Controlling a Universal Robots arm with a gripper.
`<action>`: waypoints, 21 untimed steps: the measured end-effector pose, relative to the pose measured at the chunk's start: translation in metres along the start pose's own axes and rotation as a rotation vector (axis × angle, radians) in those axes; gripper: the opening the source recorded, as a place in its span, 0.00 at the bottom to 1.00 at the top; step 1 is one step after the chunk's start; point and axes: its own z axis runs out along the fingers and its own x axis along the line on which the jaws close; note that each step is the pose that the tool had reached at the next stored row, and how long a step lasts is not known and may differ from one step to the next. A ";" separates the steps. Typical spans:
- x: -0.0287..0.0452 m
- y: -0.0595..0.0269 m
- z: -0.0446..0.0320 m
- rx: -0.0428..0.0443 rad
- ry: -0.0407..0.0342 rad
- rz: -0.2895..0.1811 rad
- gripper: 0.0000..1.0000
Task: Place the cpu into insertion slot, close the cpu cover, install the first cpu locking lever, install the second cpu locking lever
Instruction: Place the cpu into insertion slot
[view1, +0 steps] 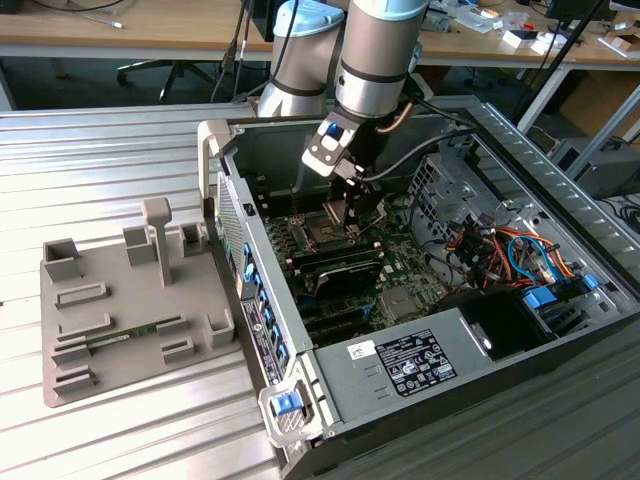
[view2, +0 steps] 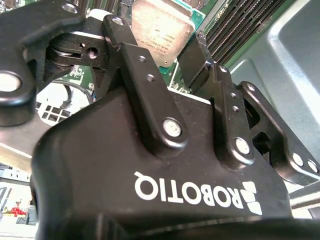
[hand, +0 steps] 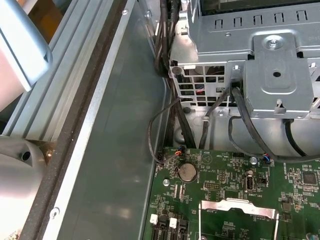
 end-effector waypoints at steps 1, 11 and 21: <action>0.0000 -0.0001 0.0004 0.0000 0.0000 0.000 0.54; 0.0002 -0.0005 0.0032 0.0000 0.0001 0.000 0.54; 0.0004 -0.0007 0.0051 0.0000 0.0000 0.000 0.54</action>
